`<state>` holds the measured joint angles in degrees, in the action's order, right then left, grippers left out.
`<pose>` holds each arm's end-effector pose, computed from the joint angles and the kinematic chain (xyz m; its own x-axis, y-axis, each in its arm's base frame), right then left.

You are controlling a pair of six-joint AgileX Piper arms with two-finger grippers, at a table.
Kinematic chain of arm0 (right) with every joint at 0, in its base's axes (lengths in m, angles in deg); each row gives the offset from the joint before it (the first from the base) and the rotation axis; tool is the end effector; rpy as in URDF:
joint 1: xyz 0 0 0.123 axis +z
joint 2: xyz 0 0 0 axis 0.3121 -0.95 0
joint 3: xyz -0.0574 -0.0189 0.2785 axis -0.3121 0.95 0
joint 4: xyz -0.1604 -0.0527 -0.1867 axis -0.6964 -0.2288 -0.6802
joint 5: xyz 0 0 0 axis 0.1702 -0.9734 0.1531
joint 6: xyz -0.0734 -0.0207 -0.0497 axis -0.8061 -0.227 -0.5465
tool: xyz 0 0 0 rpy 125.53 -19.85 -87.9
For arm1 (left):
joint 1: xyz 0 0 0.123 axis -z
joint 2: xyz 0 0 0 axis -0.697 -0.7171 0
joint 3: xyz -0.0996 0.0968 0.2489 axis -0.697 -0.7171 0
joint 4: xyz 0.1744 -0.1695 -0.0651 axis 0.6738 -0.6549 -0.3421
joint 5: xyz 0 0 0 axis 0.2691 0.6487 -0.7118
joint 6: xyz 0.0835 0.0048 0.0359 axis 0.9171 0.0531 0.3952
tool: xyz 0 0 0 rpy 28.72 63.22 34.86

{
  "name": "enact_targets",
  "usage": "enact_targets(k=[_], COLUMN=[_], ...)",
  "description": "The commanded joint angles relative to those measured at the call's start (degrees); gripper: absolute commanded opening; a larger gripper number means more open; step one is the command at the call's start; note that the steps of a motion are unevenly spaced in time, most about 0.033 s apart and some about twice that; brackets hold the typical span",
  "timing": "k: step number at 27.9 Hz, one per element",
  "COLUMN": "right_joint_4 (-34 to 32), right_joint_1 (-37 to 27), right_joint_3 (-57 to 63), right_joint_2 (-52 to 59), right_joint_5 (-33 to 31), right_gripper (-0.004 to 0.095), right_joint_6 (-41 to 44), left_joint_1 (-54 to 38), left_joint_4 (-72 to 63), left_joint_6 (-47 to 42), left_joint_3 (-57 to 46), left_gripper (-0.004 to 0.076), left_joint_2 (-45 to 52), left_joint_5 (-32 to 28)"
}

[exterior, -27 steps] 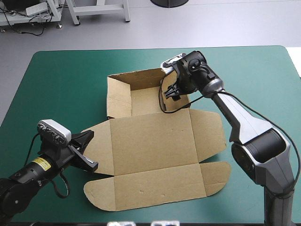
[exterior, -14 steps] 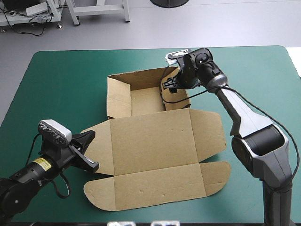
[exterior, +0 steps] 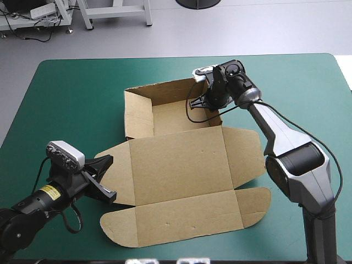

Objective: Fold the box

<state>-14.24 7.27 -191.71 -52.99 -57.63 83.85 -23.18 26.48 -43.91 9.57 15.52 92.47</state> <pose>0.4286 0.2004 0.2847 -0.8659 -0.2889 -0.4085 -0.3221 0.9466 0.0133 0.1155 -0.0627 0.3362 -0.3474 0.1403 -0.9272 0.5171 0.8535 -0.0646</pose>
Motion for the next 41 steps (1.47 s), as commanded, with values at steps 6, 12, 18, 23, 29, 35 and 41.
enact_targets(k=[6,12,18,23,29,35,41], right_joint_4=[-3.6,-2.3,3.8,5.4,4.1,0.9,4.6], right_joint_1=[-10.4,-25.3,-38.9,-45.0,-47.0,-47.0,-48.3], right_joint_3=[-5.8,-5.8,-5.7,-5.2,-5.2,-5.2,-5.2], right_joint_2=[4.7,7.8,8.8,7.4,3.3,0.2,0.1], right_joint_5=[-4.1,-4.0,-4.0,-3.2,-3.4,-4.0,-4.0], right_gripper=[-0.0025,-0.0025,-0.0023,-0.0023,-0.0017,-0.0018,0.0045], right_joint_6=[-1.9,-2.4,-3.7,-4.0,-3.5,-3.0,-7.2], left_joint_1=[0.2,0.2,0.2,0.2,0.2,0.2,0.2], left_joint_4=[0.8,1.3,1.6,2.2,2.2,2.0,2.0], left_joint_6=[0.5,0.5,0.5,0.5,0.8,0.2,0.2], left_joint_3=[1.6,1.6,1.6,1.6,1.6,1.6,1.6], left_gripper=[-0.0006,-0.0006,-0.0006,-0.0006,-0.0006,-0.0006,-0.0006], left_joint_2=[0.0,0.0,0.0,0.0,0.0,0.0,0.0], left_joint_5=[-3.6,-5.2,-5.4,-5.8,-6.1,-5.7,-5.3])
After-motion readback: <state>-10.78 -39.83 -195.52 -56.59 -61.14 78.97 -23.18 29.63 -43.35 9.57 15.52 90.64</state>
